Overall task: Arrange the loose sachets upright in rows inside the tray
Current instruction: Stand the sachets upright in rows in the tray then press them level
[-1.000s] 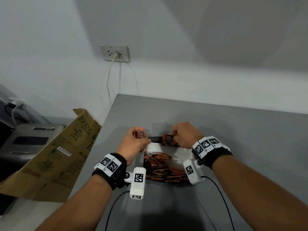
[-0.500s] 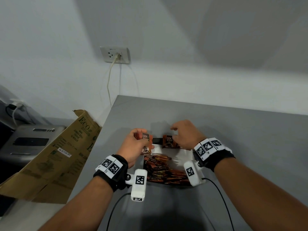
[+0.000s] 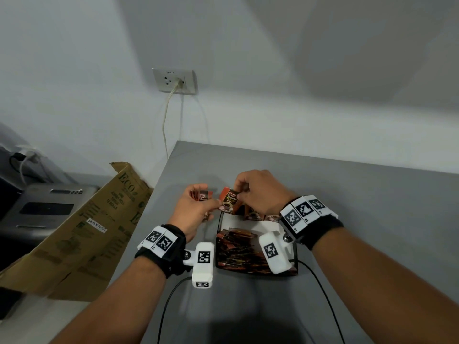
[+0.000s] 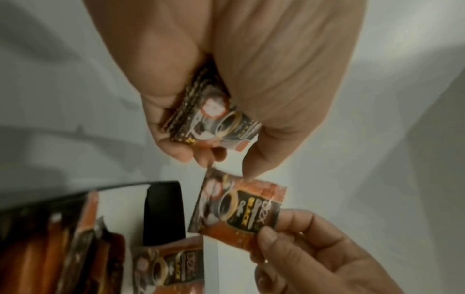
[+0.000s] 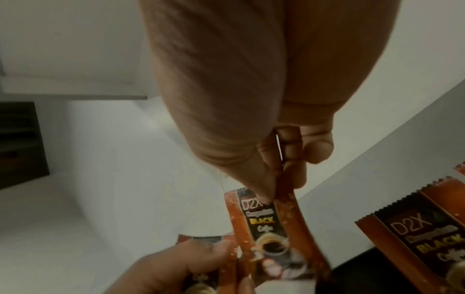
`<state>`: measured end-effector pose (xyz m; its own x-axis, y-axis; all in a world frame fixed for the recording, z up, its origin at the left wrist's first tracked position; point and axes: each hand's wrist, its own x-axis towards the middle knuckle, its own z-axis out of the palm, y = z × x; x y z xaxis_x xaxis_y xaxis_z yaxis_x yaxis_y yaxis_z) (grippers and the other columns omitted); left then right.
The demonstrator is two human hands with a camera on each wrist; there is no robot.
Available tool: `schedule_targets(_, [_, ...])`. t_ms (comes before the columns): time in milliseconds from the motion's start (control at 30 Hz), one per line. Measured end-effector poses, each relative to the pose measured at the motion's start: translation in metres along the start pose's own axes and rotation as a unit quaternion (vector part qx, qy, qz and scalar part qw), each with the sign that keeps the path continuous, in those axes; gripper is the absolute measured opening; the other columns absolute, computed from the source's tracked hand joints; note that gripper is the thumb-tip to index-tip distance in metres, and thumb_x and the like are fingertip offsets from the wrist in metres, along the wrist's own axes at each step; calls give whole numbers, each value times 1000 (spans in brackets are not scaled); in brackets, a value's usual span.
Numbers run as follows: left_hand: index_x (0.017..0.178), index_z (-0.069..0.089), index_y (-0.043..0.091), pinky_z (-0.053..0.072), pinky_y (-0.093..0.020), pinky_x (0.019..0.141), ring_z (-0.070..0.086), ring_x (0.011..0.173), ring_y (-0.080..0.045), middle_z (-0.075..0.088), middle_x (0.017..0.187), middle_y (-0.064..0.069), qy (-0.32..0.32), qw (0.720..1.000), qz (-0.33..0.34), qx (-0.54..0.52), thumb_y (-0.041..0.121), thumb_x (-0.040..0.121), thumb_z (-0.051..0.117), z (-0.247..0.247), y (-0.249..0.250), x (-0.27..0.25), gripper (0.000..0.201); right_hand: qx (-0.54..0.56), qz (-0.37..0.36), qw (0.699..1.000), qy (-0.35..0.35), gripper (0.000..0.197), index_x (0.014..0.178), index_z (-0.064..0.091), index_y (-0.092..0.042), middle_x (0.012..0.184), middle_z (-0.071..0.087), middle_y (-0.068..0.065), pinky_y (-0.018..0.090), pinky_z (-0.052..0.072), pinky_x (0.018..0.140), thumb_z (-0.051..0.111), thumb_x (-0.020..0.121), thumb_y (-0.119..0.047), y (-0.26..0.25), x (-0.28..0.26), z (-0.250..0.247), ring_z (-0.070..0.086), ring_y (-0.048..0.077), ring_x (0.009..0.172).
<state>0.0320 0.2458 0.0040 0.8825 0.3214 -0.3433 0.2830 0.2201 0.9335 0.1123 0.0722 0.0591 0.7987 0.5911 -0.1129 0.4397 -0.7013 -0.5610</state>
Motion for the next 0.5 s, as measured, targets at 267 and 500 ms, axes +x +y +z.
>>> schedule_targets(267, [110,55,15,48,-30,58,55,70,-20,60,93,-8,34,999,-9,-6,-10,85,61,-19,-7,0,36,-109,34,992,-60,18,97,71,-19,104,68,5,36,57,79,58,90,-7,-3,11,22,66,25,88])
schedule_targets(500, [112,55,10,47,-30,56,54,64,-18,58,85,-8,32,999,-18,-2,-9,86,60,-20,-11,2,32,-123,41,989,-76,19,98,72,-15,104,69,8,37,57,80,59,89,-5,2,21,35,66,28,89])
